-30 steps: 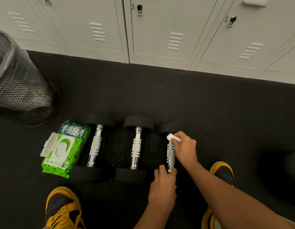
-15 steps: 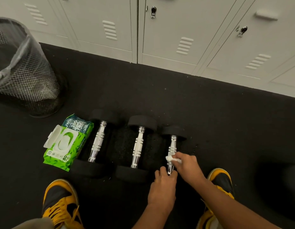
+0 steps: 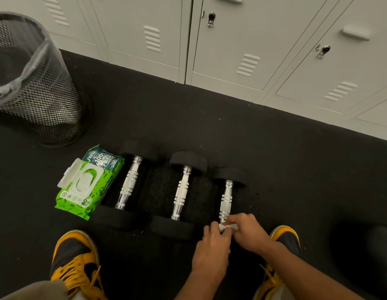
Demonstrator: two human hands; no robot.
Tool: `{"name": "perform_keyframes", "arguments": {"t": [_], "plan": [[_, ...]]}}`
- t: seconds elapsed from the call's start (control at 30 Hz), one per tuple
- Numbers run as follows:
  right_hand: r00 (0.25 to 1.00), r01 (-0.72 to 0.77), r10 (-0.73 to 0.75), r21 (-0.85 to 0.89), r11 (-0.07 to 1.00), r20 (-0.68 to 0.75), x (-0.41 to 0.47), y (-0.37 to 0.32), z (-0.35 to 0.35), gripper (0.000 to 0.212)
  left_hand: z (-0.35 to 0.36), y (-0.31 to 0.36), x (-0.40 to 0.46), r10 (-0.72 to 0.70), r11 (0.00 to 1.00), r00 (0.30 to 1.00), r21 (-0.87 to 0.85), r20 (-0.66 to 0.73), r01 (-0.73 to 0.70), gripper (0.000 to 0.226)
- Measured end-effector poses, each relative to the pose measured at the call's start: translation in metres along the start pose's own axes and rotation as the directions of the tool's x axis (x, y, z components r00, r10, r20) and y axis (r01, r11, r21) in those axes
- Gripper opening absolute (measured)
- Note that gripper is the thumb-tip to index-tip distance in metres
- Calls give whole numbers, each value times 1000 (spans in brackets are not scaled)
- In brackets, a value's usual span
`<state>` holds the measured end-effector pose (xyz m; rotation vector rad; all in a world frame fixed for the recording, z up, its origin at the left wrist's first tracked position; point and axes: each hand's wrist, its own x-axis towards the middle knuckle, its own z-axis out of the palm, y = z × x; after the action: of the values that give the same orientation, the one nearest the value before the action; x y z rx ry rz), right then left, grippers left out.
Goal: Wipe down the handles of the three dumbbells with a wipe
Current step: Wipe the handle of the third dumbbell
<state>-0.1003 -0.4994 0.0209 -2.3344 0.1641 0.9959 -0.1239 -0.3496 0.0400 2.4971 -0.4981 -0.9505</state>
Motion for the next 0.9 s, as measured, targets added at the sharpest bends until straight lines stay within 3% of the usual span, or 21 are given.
{"name": "perform_keyframes", "arguments": {"t": [0.1, 0.17, 0.23, 0.3, 0.4, 0.53, 0.9], "plan": [[1000, -22, 24, 58, 998, -21, 5, -3, -7, 14, 0, -1, -1, 3, 1000, 1000, -11, -9, -3, 58], [975, -46, 64, 89, 995, -212, 10, -7, -12, 20, 0, -1, -2, 4, 1000, 1000, -16, -18, -4, 54], [914, -33, 35, 11, 999, -403, 14, -14, -20, 26, 0, -1, -2, -1, 1000, 1000, -20, -18, 1, 48], [892, 0, -70, -155, 988, -446, 17, -25, -30, 31, 1, -1, -2, 4, 1000, 1000, -25, -22, -4, 46], [935, 47, -209, -484, 874, -287, 25, -43, -42, 43, 2, -1, -2, 2, 1000, 1000, -28, -22, -2, 44], [977, 104, -207, -730, 676, -53, 40, -52, -46, 49, 2, -2, -2, 1, 1000, 1000, -26, -17, -1, 48], [971, 189, -20, -712, 677, 239, 69, -63, -42, 31, 3, -3, -4, 19, 1000, 999, -7, -27, -19, 53]]}}
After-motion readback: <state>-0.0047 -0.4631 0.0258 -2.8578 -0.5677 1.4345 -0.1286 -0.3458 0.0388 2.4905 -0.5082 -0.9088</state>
